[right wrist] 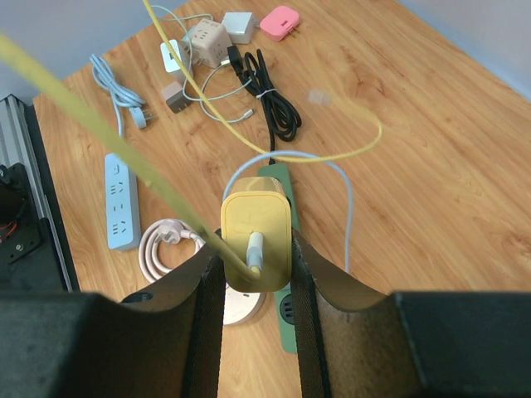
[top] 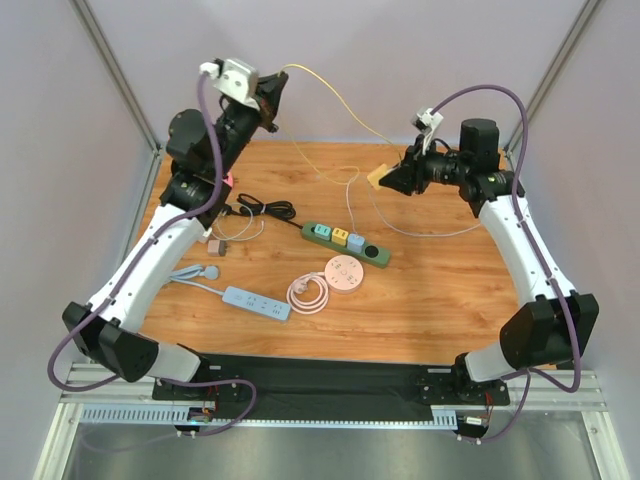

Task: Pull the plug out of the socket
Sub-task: Place the plug at the corner of the board.

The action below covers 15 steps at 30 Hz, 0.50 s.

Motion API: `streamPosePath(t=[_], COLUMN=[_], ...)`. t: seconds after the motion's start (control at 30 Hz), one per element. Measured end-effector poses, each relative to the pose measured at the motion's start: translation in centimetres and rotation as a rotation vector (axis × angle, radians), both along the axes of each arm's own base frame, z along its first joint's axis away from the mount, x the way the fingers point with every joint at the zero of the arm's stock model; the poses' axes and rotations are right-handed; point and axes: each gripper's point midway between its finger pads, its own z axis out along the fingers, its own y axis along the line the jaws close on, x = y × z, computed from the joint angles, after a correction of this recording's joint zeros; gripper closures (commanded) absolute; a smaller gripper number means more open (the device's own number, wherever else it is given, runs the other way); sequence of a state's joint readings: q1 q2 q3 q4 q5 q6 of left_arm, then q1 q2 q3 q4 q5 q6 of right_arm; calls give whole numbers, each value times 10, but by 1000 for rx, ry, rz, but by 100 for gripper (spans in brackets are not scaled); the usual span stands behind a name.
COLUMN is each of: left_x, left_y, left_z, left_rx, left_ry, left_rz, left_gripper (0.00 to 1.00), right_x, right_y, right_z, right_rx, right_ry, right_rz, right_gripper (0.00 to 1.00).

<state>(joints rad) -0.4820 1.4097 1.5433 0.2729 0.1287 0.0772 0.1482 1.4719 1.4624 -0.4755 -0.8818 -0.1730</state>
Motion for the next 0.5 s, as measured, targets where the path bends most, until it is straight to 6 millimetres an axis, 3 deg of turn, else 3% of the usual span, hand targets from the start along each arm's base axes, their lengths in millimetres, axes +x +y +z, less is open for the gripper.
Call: streamPosePath(t=[0.13, 0.23, 0.33, 0.5], left_x=[-26, -50, -69, -82], left_y=[9, 5, -4, -19], left_z=[49, 76, 89, 89], left_rx=[-138, -214, -268, -313], left_ry=[-13, -6, 34, 163], left_rz=[-89, -198, -314, -449], left_gripper=[100, 100, 100, 100], right_x=[0, -1, -1, -1], right_y=[1, 2, 3, 3], right_z=[-6, -6, -5, -9], right_rx=[6, 10, 15, 13], right_ry=[5, 4, -6, -5], right_rz=[8, 15, 24, 26], right_gripper=[100, 100, 100, 100])
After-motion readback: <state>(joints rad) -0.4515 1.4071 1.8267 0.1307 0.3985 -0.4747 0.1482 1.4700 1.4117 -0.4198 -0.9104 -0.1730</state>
